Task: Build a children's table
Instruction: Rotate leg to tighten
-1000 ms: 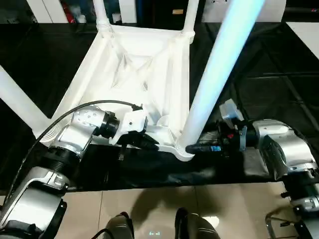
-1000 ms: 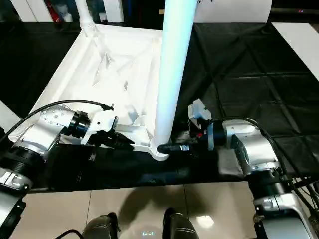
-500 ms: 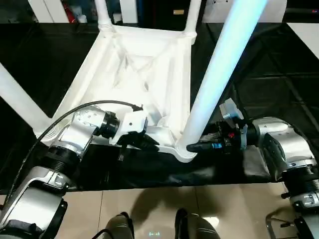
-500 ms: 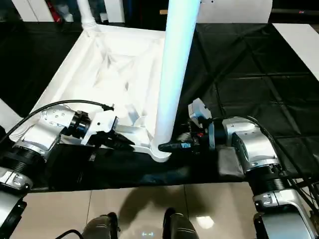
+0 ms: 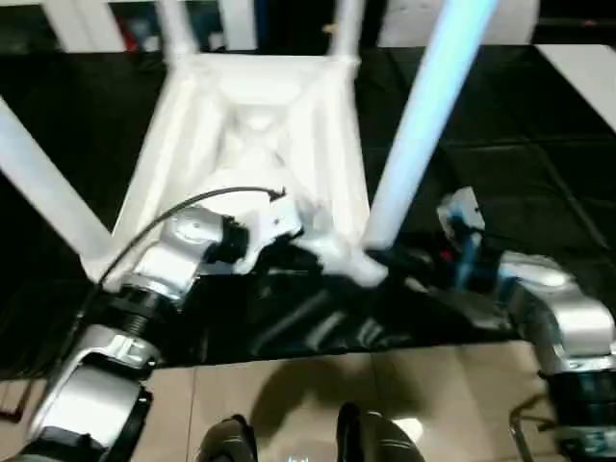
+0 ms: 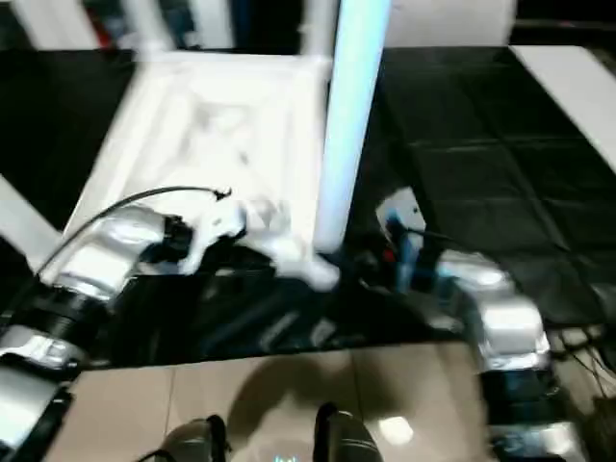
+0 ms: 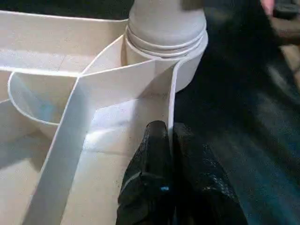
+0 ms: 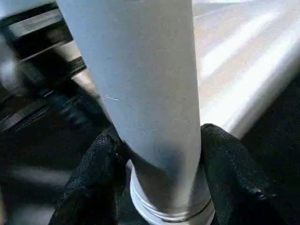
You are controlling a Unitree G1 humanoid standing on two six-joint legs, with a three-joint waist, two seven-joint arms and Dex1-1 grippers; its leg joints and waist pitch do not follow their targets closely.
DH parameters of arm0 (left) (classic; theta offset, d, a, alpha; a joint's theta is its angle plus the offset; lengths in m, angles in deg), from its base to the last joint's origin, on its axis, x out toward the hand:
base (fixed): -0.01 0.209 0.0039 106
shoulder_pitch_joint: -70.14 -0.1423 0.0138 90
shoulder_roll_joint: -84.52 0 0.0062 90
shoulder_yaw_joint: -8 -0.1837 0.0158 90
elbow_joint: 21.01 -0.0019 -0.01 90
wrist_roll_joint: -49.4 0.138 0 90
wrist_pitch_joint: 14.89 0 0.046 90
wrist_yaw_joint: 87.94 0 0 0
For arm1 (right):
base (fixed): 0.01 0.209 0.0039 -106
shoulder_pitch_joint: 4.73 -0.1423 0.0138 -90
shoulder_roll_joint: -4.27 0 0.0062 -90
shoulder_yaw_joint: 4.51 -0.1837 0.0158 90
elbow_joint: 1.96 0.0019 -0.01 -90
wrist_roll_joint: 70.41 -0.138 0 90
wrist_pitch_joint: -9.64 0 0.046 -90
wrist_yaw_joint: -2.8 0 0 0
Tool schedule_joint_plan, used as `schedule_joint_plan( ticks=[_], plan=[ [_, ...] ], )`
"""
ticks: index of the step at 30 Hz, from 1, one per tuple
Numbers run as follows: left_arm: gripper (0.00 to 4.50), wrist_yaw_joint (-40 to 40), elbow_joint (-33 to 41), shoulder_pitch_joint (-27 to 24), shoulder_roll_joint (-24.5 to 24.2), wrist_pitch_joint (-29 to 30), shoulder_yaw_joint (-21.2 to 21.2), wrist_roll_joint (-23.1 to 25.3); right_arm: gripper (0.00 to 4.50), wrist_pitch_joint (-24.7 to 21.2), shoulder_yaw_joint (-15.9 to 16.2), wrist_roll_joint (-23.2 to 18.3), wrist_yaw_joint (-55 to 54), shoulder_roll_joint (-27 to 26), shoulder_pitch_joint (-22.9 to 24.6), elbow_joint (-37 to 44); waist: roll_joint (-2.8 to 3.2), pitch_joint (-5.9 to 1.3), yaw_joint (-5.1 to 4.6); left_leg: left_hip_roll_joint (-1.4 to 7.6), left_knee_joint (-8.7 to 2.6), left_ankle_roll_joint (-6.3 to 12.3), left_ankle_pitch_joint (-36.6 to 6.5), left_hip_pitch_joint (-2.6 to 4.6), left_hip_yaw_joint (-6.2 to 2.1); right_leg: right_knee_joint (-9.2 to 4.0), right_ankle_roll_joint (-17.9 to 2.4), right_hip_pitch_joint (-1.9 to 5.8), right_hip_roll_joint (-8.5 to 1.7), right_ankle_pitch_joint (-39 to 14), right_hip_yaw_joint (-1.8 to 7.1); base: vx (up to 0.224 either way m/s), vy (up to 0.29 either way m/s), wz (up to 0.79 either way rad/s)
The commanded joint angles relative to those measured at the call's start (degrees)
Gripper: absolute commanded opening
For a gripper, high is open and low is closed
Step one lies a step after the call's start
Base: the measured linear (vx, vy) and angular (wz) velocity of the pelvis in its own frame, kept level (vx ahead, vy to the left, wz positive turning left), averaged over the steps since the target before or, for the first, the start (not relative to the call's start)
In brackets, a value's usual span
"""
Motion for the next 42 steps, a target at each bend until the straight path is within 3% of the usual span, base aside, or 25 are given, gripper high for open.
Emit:
schedule_joint_plan(
  ticks=[1,4,5,7,8,11,15,17,18,22,25,27,29,32,33,37,42],
  plan=[
    [0.0,6.03,1.12,0.91,5.41,2.19,-1.22,-1.43,2.04,-4.97,7.05,-1.0,-2.86,-5.49,0.34,1.72,-1.09,-3.8,0.23,-0.65,-3.34,2.64,-12.41,0.09,-0.27,-6.65,-0.02,3.48,-3.59,-40.32,1.59,0.0,0.0,0.0],
    [0.0,9.82,0.1,2.37,7.06,4.28,-0.54,-0.41,2.02,-5.54,5.38,1.65,-13.29,-11.64,-0.83,0.61,-0.92,-3.83,-0.41,-0.64,-3.66,2.41,-13.38,-0.26,-0.75,-7.0,1.03,3.79,-3.79,-41.11,1.12,0.0,0.0,0.0],
    [0.0,11.47,0.02,2.73,7.74,5.1,-0.15,0.18,2.02,-4.86,4.54,2.66,-18.16,-14.41,-1.38,-0.22,-0.71,-3.93,-0.68,-0.47,-4.02,2.45,-13.01,-0.36,-0.97,-6.97,0.69,4.06,-3.9,-38.78,1.02,0.0,0.0,0.0],
    [0.0,12.54,0.43,2.76,8.14,5.93,-0.03,0.81,2.01,-4.13,3.84,3.84,-22.57,-16.99,-1.8,-0.81,-0.48,-3.87,-0.93,-0.28,-4.2,2.52,-13.57,-0.19,-1.05,-6.91,-0.15,3.86,-3.85,-36.94,1.05,0.0,0.0,0.0],
    [0.0,13.62,0.97,2.66,8.41,6.56,-0.09,1.59,2.01,-3.22,3.18,5.34,-27.15,-19.6,-2.31,-1.53,-0.38,-3.91,-1.23,-0.14,-4.22,2.5,-14.3,0.3,-0.88,-6.86,-1.16,3.5,-3.86,-35.46,1.2,0.0,0.0,0.0],
    [0.0,14.96,1.8,2.16,8.85,7.14,-0.29,2.22,2.01,-1.69,2.54,7.8,-33.81,-23.12,-3.34,-3.03,-0.14,-3.92,-1.76,0.15,-4.54,2.64,-15.09,0.56,-0.88,-6.66,-2.94,3.55,-3.95,-31.78,1.52,0.0,0.0,0.0],
    [0.0,15.44,3.41,1.19,9.1,8.0,-0.8,2.18,2.01,-0.15,3.06,11.35,-40.62,-26.54,-4.07,-4.27,-0.19,-3.92,-2.24,0.17,-4.64,2.87,-14.83,0.52,-0.7,-5.87,-5.37,3.6,-3.83,-26.64,2.13,0.0,0.0,0.0],
    [0.0,15.47,3.83,0.98,9.2,8.34,-0.83,2.15,2.01,0.51,3.32,10.84,-39.76,-26.69,-3.69,-3.95,-0.18,-4.03,-2.18,0.15,-4.51,3.37,-13.54,0.51,-0.48,-5.51,-6.25,3.76,-3.79,-23.35,2.39,0.0,0.0,0.0],
    [0.0,15.51,4.02,0.9,9.22,8.52,-0.72,2.15,2.56,1.19,3.4,10.87,-39.33,-26.2,-3.38,-3.57,-0.27,-4.07,-2.19,0.15,-4.43,3.69,-13.04,0.48,-0.39,-5.33,-6.63,3.85,-3.74,-22.09,2.48,0.0,0.0,0.0],
    [0.0,15.52,4.28,0.78,9.04,8.59,-0.54,2.17,2.9,2.63,2.98,11.05,-38.42,-24.61,-2.98,-3.07,-0.22,-4.11,-2.01,0.14,-4.28,4.34,-12.65,0.54,-0.24,-5.45,-6.68,3.82,-3.83,-23.4,2.54,0.0,0.0,0.0],
    [0.0,14.33,3.91,0.6,7.56,7.32,-0.49,1.91,3.15,4.64,-0.15,9.54,-35.03,-20.89,-2.98,-2.95,-0.28,-4.2,-1.66,0.05,-4.16,5.02,-11.59,0.29,-0.17,-5.47,-6.22,3.99,-3.85,-23.6,2.51,0.0,0.0,0.0],
    [0.0,13.65,4.21,0.25,6.74,6.96,-0.63,1.75,3.38,5.35,-1.16,9.37,-33.57,-19.0,-2.79,-2.79,-0.26,-4.57,-1.37,0.11,-4.02,5.33,-9.25,0.06,-0.16,-4.94,-6.94,4.26,-3.81,-20.3,2.61,0.0,0.0,0.0],
    [0.0,11.36,4.38,-0.46,4.85,4.37,-0.87,1.63,3.49,8.46,-1.75,8.88,-27.86,-13.59,-1.78,-2.78,-0.23,-4.72,-1.2,0.13,-3.82,6.42,-6.55,-0.21,-0.14,-4.21,-9.03,4.48,-3.55,-13.55,2.57,0.0,0.0,0.0],
    [0.0,8.19,4.23,-1.16,2.68,1.21,-1.08,1.29,3.69,10.35,-2.57,6.35,-19.84,-7.97,-0.79,-2.12,-0.41,-4.83,-0.96,0.06,-3.54,8.38,-6.12,-0.32,0.06,-3.8,-10.76,4.89,-3.57,-10.83,2.67,0.0,0.0,0.0],
    [0.0,6.69,4.15,-1.42,1.76,0.01,-1.17,1.08,3.69,8.77,-3.13,4.32,-16.32,-6.06,-0.7,-1.85,-0.42,-4.87,-0.88,0.11,-3.51,8.76,-5.94,-0.27,0.07,-3.86,-10.94,4.9,-3.59,-10.61,2.64,0.0,0.0,0.0],
    [0.0,-1.57,4.13,-2.72,-2.24,-5.71,-2.25,-0.61,3.69,9.75,-1.57,-1.67,2.51,2.54,-0.7,-0.96,-0.13,-4.66,-0.66,0.26,-3.42,10.31,-7.15,-0.13,0.09,-4.17,-11.71,4.85,-3.67,-13.15,2.44,0.0,0.0,0.0],
    [0.0,-8.33,4.85,-3.33,-4.62,-7.61,-2.73,-3.13,3.69,11.56,1.32,-4.05,14.41,8.17,-2.12,-2.72,-0.33,-4.5,-0.06,0.74,-3.55,9.01,-8.16,0.2,0.09,-4.41,-11.3,4.32,-3.78,-17.63,2.52,0.0,0.0,0.0]
  ],
)
